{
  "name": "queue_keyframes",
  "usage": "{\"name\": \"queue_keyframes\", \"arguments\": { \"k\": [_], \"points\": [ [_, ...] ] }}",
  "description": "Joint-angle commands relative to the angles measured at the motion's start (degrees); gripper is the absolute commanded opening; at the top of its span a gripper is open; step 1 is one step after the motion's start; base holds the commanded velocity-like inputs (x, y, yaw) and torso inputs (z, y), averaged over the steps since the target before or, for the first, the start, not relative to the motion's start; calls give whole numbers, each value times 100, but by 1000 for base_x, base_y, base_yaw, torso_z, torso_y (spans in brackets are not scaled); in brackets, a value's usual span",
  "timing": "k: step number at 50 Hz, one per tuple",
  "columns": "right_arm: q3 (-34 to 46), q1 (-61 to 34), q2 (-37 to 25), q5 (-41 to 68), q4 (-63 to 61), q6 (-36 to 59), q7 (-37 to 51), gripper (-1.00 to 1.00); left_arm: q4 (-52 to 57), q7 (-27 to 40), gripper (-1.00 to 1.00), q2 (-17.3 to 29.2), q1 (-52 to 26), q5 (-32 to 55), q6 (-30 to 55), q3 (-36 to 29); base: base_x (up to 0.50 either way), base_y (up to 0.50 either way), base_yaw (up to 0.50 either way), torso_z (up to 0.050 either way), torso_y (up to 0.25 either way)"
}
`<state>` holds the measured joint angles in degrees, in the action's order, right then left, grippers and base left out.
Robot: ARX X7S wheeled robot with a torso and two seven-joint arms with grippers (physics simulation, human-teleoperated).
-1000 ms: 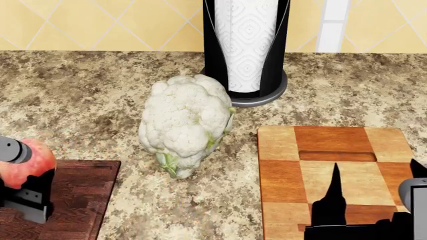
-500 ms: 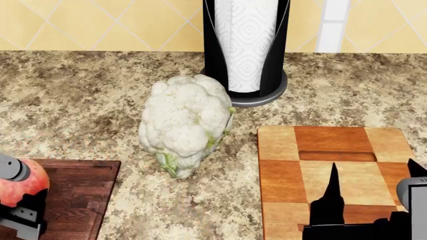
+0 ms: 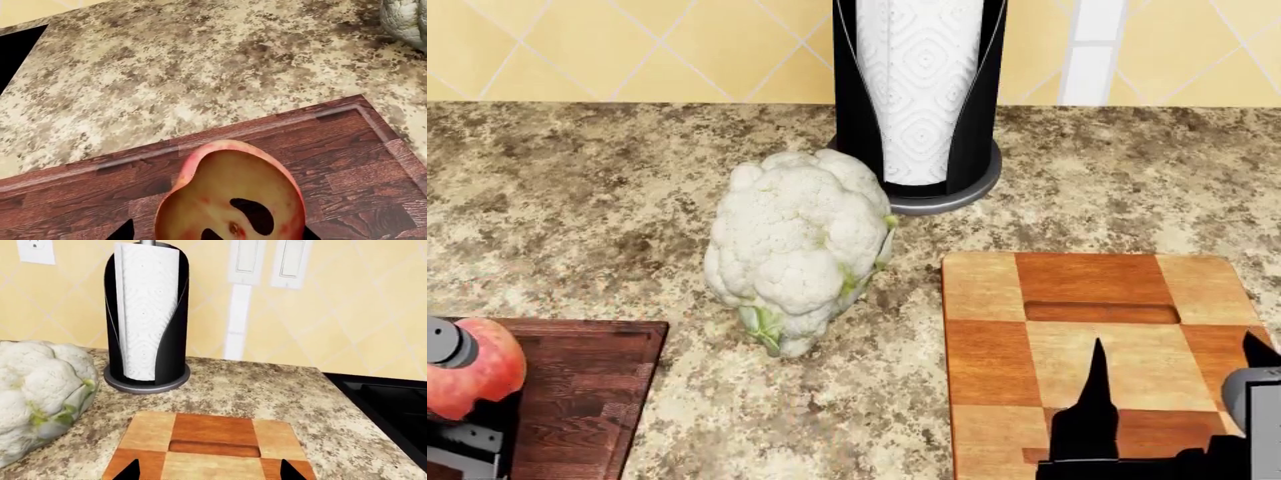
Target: Place the cauliflower and the peach on separate cutting boards.
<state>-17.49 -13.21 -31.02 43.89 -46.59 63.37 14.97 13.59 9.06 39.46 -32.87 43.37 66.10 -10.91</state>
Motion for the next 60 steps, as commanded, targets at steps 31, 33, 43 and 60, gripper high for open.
{"name": "queue_keyframes", "arguments": {
  "k": [31, 33, 43, 60],
  "points": [
    [302, -464, -46, 169, 185, 115, 91, 100, 867, 640, 100, -199, -1092, 937, 1048, 646, 0, 0, 0, 0, 0],
    [323, -635, -69, 237, 189, 217, 125, 100, 913, 719, 100, -236, -1323, 1087, 1243, 742, 0, 0, 0, 0, 0],
    [483, -1411, -83, 477, 492, 674, 304, 100, 796, 977, 100, -661, -2105, 1310, 1546, 670, 0, 0, 0, 0, 0],
    [1631, -2581, 49, 220, 1883, 785, 43, 100, -1575, 602, 100, -1982, -3429, 307, 639, -648, 0, 0, 0, 0, 0]
  ]
}}
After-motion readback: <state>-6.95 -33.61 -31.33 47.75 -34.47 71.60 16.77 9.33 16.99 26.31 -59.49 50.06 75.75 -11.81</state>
